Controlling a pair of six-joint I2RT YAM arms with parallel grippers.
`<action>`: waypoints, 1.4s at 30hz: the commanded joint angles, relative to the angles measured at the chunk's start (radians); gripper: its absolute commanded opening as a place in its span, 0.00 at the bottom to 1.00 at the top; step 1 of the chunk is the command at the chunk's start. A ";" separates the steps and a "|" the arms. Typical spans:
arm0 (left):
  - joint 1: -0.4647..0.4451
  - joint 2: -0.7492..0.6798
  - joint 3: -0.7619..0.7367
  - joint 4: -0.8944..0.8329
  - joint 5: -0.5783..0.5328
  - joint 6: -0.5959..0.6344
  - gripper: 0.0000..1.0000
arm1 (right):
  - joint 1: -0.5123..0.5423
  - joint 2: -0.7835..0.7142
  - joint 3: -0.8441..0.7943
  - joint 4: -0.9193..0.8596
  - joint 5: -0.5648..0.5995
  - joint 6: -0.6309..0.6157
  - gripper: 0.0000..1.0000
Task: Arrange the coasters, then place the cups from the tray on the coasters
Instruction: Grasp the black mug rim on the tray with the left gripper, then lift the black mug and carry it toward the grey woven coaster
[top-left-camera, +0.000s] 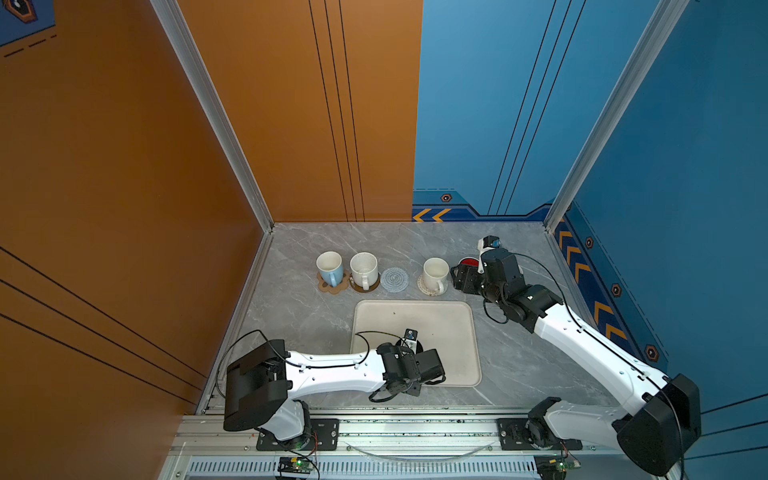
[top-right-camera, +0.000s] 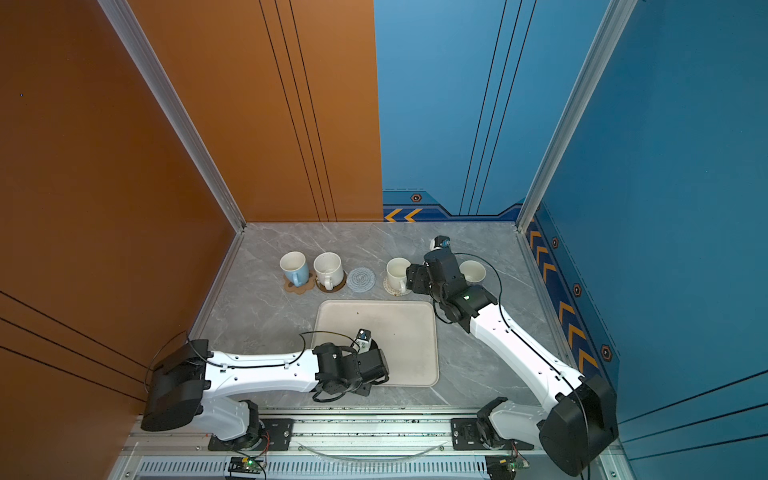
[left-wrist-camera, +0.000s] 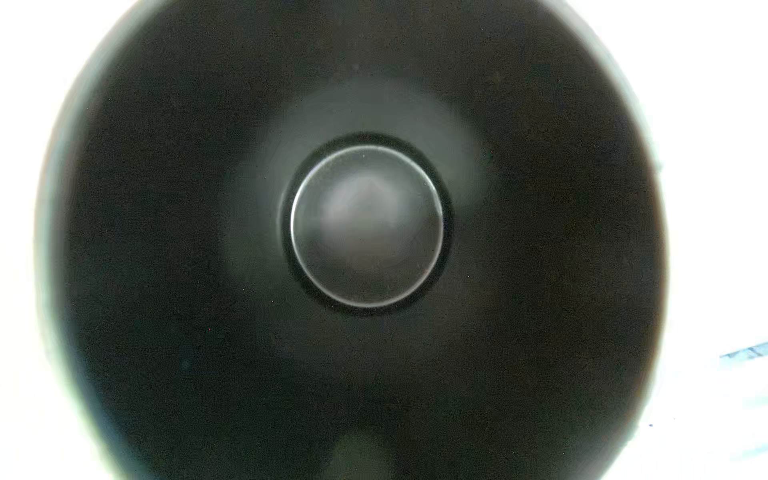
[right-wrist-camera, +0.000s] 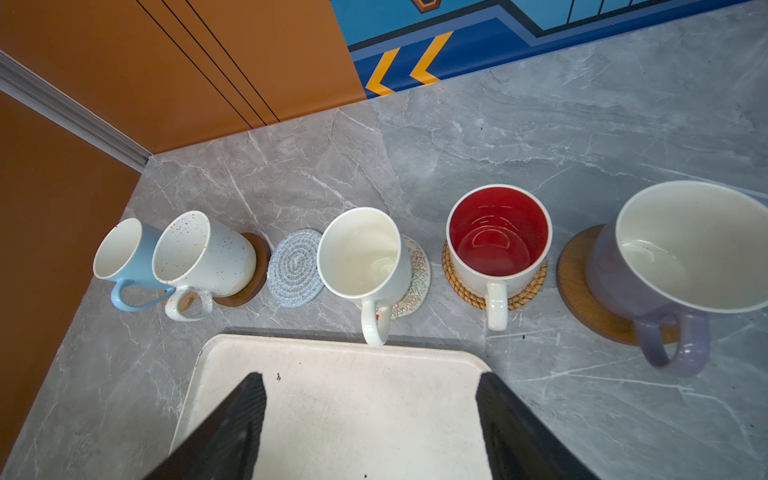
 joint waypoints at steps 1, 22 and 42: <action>0.013 0.017 0.025 -0.019 -0.016 0.021 0.38 | -0.006 0.008 -0.007 0.014 -0.011 0.014 0.78; 0.014 0.011 0.024 -0.020 -0.046 0.017 0.00 | -0.014 0.014 -0.008 0.012 -0.010 0.015 0.78; 0.085 -0.164 -0.052 0.102 -0.171 0.057 0.00 | -0.021 0.043 0.008 0.016 -0.029 0.016 0.78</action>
